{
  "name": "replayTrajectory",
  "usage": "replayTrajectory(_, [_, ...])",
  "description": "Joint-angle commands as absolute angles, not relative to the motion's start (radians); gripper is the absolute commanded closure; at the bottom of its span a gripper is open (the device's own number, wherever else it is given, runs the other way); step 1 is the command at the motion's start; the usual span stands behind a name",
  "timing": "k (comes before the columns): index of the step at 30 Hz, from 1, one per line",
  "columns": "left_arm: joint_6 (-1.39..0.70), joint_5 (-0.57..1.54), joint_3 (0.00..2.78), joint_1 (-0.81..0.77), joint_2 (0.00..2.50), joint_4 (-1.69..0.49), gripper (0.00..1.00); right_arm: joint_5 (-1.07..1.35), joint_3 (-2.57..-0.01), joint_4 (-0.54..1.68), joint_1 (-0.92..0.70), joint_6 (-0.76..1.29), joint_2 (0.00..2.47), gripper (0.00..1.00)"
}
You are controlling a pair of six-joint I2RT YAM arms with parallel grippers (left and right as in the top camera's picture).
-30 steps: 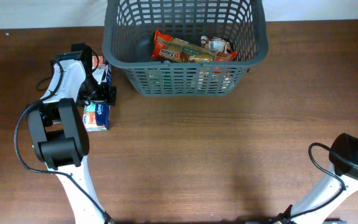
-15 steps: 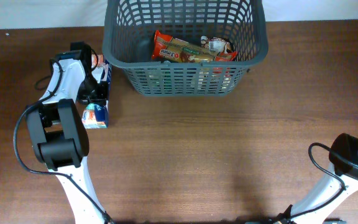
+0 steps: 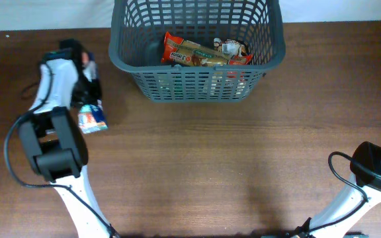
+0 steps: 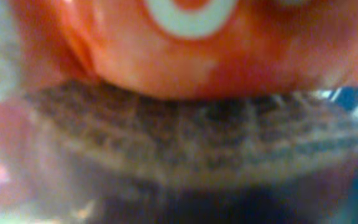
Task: Pack container
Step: 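Lift the tissue box and swing it up-left with the left gripper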
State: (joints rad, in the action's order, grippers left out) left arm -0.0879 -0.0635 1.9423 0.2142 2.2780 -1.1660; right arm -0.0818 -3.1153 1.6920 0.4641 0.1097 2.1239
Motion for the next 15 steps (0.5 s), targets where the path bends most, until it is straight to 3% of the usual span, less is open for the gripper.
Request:
replayTrajectory(1, [-0.176, -0.091, 2.124, 0.306, 2.246, -1.242, 0.98, -0.087, -3.112, 1.698, 0.465, 0.121, 2.133, 0.01])
replayTrajectory(7, [-0.186, -0.076, 2.391, 0.302, 2.209, -1.409, 0.98, -0.087, -3.112, 1.698, 0.465, 0.121, 2.133, 0.01])
replayTrajectory(15, [-0.186, -0.096, 2.696, 0.067, 2.133, -1.402, 0.98, -0.087, -3.112, 1.698, 0.465, 0.121, 2.133, 0.01])
